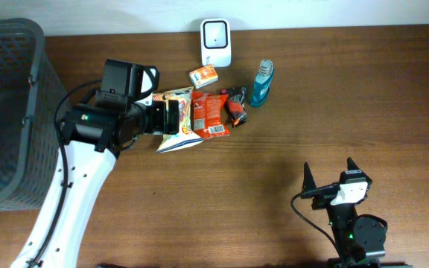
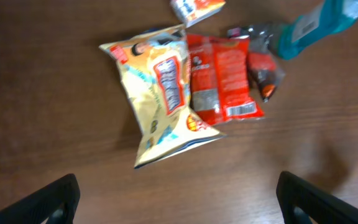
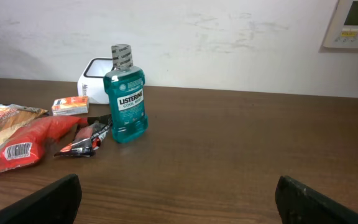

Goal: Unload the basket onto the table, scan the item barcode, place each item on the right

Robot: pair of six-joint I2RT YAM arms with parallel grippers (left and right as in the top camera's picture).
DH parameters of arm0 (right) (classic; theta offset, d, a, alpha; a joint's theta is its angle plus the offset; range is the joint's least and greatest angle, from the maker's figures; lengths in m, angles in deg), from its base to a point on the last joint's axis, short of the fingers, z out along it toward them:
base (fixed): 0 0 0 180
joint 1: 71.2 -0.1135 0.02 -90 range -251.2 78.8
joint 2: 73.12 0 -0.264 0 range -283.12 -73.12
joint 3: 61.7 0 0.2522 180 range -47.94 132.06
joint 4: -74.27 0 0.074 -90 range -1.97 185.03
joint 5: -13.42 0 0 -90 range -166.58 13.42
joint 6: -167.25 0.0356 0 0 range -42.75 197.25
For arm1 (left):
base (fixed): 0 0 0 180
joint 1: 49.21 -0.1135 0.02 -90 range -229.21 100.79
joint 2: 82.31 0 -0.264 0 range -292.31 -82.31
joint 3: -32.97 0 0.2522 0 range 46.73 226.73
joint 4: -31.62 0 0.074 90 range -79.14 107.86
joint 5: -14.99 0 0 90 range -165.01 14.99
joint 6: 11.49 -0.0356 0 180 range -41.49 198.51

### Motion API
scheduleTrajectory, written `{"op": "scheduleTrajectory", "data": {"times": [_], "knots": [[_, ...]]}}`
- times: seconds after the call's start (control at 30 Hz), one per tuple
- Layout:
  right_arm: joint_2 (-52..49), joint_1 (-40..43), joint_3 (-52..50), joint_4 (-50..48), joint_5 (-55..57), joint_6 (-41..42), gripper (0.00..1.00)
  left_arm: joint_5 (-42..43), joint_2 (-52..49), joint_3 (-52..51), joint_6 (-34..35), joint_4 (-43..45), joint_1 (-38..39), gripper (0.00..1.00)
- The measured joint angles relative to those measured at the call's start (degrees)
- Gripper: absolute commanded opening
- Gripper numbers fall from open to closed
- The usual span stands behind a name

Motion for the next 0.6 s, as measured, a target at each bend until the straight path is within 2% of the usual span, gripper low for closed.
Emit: {"op": "scheduleTrajectory", "data": {"times": [0.6], "knots": [[0.0, 0.0, 0.0, 0.0, 0.0, 0.04, 0.98, -1.51, 0.0, 0.0, 0.0, -0.92, 0.0, 0.99]]}}
